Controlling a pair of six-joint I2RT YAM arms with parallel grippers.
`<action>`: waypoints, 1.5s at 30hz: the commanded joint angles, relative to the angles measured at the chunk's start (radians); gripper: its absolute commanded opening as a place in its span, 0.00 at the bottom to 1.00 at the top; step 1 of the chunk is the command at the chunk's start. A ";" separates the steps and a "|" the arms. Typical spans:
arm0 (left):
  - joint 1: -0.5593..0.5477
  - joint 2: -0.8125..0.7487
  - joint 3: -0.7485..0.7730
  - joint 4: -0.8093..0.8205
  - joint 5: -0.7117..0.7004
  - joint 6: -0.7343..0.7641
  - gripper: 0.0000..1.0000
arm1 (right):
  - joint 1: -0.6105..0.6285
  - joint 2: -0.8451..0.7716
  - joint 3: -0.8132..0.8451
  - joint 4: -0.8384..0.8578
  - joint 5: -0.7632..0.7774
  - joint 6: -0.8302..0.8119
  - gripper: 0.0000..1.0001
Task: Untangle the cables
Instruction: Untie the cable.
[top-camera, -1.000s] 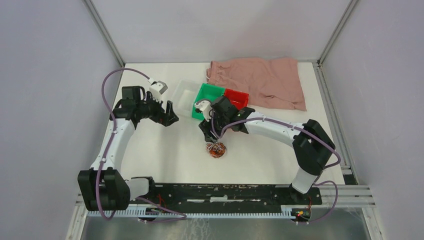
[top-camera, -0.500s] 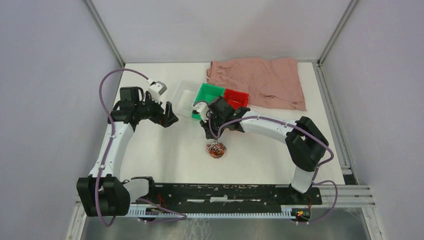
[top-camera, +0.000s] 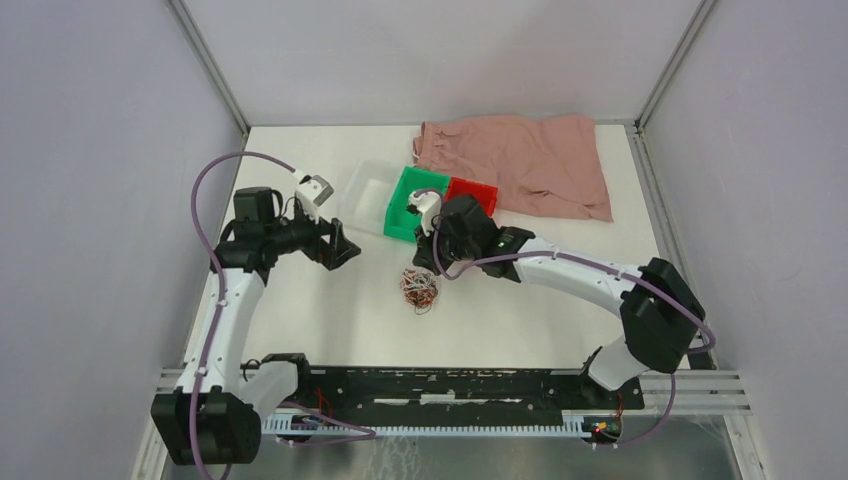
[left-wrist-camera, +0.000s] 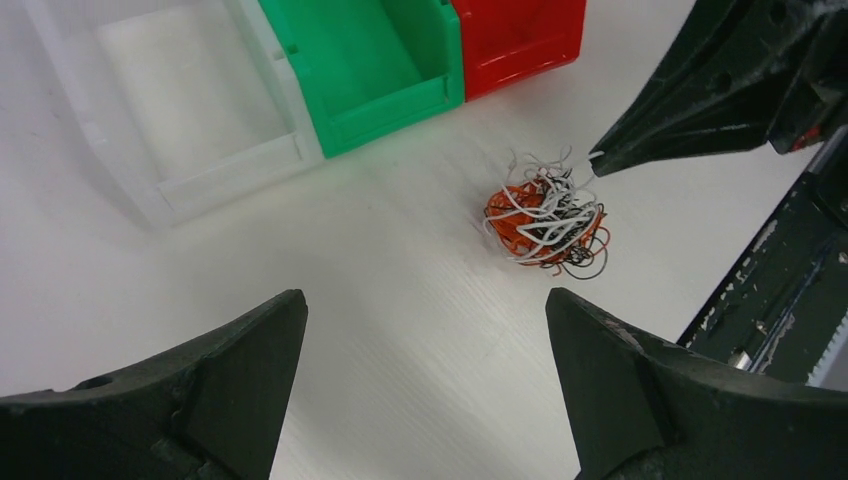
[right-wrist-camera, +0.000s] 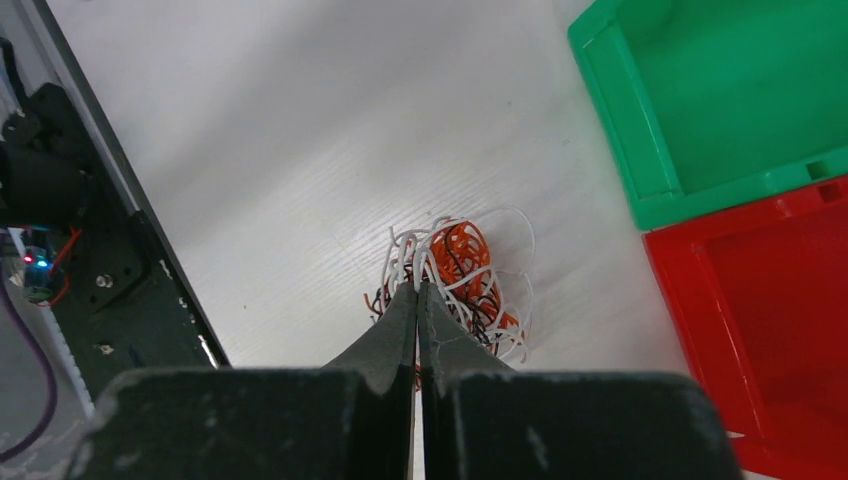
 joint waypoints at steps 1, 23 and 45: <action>-0.021 -0.105 -0.039 0.012 0.127 0.063 0.94 | 0.010 -0.113 -0.031 0.137 0.032 0.116 0.00; -0.329 -0.261 -0.242 0.329 0.116 -0.073 0.62 | 0.041 -0.189 0.006 0.201 -0.211 0.420 0.00; -0.338 -0.369 -0.334 0.538 0.160 -0.238 0.03 | 0.067 -0.171 -0.035 0.386 -0.353 0.570 0.00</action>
